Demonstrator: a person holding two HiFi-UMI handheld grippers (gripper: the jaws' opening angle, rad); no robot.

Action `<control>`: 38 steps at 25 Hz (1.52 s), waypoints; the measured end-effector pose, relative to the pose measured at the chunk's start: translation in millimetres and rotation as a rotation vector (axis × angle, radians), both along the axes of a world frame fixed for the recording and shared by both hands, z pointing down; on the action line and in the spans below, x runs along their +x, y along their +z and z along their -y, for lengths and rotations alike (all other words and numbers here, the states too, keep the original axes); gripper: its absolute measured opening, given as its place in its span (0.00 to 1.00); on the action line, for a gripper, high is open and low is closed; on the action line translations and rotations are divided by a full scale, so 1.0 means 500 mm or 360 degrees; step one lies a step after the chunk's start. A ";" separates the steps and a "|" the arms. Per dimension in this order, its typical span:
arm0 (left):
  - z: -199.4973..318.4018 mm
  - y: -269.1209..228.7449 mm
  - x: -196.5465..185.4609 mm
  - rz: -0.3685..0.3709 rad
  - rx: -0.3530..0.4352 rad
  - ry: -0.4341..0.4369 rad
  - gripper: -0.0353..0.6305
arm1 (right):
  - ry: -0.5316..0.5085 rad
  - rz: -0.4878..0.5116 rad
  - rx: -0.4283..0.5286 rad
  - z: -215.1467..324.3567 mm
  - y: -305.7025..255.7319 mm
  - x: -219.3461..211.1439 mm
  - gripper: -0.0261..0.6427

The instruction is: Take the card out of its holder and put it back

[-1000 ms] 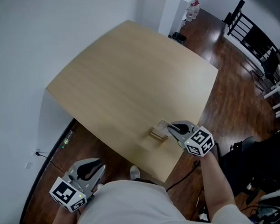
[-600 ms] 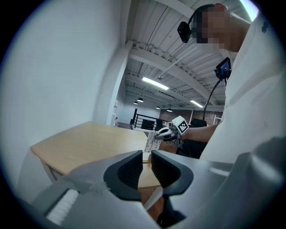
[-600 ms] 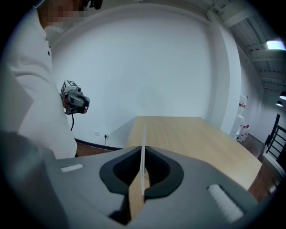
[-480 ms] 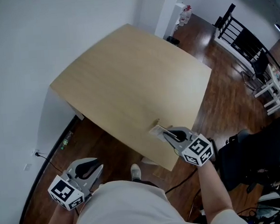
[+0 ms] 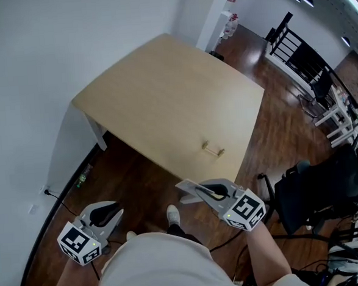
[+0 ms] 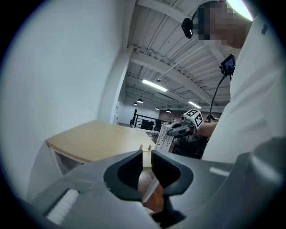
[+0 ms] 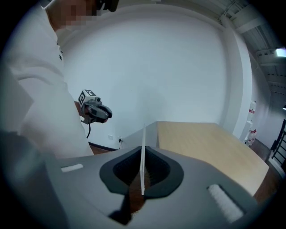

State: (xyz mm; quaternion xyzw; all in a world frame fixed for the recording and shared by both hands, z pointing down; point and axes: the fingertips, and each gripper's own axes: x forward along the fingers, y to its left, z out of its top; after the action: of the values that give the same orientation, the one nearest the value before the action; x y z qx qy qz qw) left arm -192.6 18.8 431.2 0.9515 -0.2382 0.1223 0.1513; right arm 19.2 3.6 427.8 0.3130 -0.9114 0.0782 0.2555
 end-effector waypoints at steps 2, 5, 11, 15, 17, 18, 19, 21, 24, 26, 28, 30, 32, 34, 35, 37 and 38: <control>-0.015 0.006 -0.030 0.0009 0.0002 -0.0008 0.15 | -0.0015 0.0018 0.0004 -0.034 -0.010 -0.040 0.07; -0.040 0.014 -0.055 0.0013 0.0001 0.0002 0.15 | -0.0017 0.0039 0.0007 -0.075 -0.017 -0.082 0.07; -0.090 0.019 -0.072 0.0031 -0.0014 0.0038 0.13 | -0.0011 0.0053 -0.0012 -0.130 -0.008 -0.109 0.07; -0.090 0.019 -0.071 0.0009 -0.0030 0.0020 0.13 | 0.0003 0.0067 -0.0007 -0.133 -0.007 -0.095 0.07; -0.090 0.017 -0.062 0.0010 -0.0028 0.0012 0.13 | 0.0001 0.0067 0.0002 -0.125 -0.011 -0.079 0.07; -0.089 0.017 -0.055 0.0010 -0.0027 0.0010 0.13 | -0.0003 0.0065 0.0010 -0.118 -0.014 -0.069 0.07; -0.086 0.017 -0.048 0.0012 -0.0027 0.0007 0.13 | -0.0008 0.0062 0.0019 -0.109 -0.016 -0.059 0.07; -0.079 0.019 -0.030 0.0023 -0.0026 0.0005 0.13 | -0.0019 0.0055 0.0037 -0.086 -0.022 -0.034 0.07; -0.062 0.016 0.007 0.0029 -0.0024 -0.0005 0.13 | -0.0021 0.0040 0.0047 -0.044 -0.025 0.019 0.07; -0.045 0.010 0.033 0.0025 -0.0025 -0.0023 0.13 | -0.0017 0.0024 0.0050 -0.011 -0.025 0.060 0.07; -0.025 0.005 0.063 0.0021 -0.0029 -0.0043 0.13 | -0.0012 0.0009 0.0056 0.024 -0.024 0.103 0.07; -0.004 0.003 0.092 0.0014 -0.0027 -0.0056 0.13 | -0.0007 0.0000 0.0064 0.062 -0.022 0.143 0.07; 0.015 0.001 0.121 0.0009 -0.0028 -0.0067 0.13 | -0.0002 -0.0005 0.0066 0.099 -0.016 0.179 0.07; 0.033 -0.002 0.151 0.0017 -0.0030 -0.0081 0.13 | 0.0003 -0.0010 0.0065 0.134 -0.006 0.216 0.07; 0.042 -0.002 0.166 0.0022 -0.0030 -0.0086 0.13 | 0.0006 -0.0011 0.0064 0.151 0.000 0.235 0.07; 0.060 0.000 0.197 0.0029 -0.0029 -0.0095 0.13 | 0.0013 -0.0009 0.0059 0.183 0.013 0.272 0.07; 0.069 0.001 0.211 0.0031 -0.0030 -0.0098 0.13 | 0.0018 -0.0010 0.0055 0.199 0.021 0.288 0.07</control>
State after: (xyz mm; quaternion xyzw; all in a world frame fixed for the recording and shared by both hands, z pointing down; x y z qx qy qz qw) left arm -86.9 -15.7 431.9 0.9411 -0.2676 0.1292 0.1616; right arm 163.2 -95.6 438.5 0.3227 -0.9100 0.0628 0.2526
